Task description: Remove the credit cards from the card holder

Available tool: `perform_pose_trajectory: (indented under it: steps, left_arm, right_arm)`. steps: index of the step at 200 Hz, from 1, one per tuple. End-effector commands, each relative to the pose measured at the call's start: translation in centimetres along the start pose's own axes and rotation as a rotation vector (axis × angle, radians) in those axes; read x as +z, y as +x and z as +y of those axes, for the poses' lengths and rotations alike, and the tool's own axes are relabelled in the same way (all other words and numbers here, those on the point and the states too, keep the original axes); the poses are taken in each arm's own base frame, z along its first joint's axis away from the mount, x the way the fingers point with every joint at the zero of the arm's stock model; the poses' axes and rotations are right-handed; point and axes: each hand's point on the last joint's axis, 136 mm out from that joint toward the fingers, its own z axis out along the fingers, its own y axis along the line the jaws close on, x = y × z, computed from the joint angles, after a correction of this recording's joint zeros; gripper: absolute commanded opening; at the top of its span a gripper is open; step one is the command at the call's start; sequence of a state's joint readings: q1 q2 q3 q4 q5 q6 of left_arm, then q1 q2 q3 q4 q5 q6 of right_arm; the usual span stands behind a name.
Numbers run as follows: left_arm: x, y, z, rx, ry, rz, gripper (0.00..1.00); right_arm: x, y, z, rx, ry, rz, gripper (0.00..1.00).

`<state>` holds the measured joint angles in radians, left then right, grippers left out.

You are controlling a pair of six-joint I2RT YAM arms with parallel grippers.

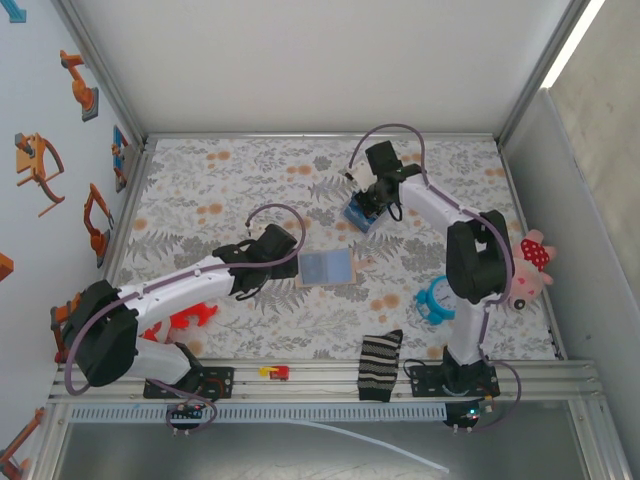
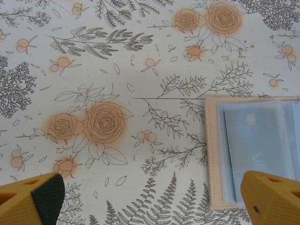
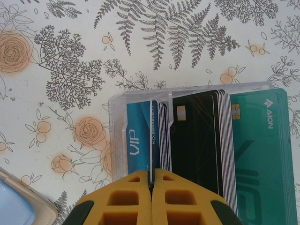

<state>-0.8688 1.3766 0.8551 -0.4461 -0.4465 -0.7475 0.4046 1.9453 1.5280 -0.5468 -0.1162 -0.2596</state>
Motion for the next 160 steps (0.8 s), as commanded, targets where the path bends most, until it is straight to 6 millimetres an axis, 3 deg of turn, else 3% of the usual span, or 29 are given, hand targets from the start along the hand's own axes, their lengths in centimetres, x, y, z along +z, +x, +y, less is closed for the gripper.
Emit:
perform_pose_trajectory:
  steps: [1, 97, 126, 160]
  left_arm:
    - [-0.2, 0.3, 1.3, -0.014, -0.038, 0.002, 0.97]
    - [-0.5, -0.4, 2.1, -0.024, -0.052, -0.011, 0.97]
    - [-0.8, -0.6, 2.2, -0.029, -0.053, -0.019, 0.97]
    - [-1.1, -0.9, 2.6, -0.042, -0.062, -0.035, 0.97]
  right_arm:
    - [0.1, -0.6, -0.2, -0.003, -0.023, -0.009, 0.00]
    - [1.5, 1.5, 0.3, 0.017, -0.067, 0.059, 0.00]
    - [0.8, 1.2, 0.3, 0.026, -0.069, 0.055, 0.21]
    - [-1.0, 0.4, -0.1, 0.056, -0.038, 0.019, 0.27]
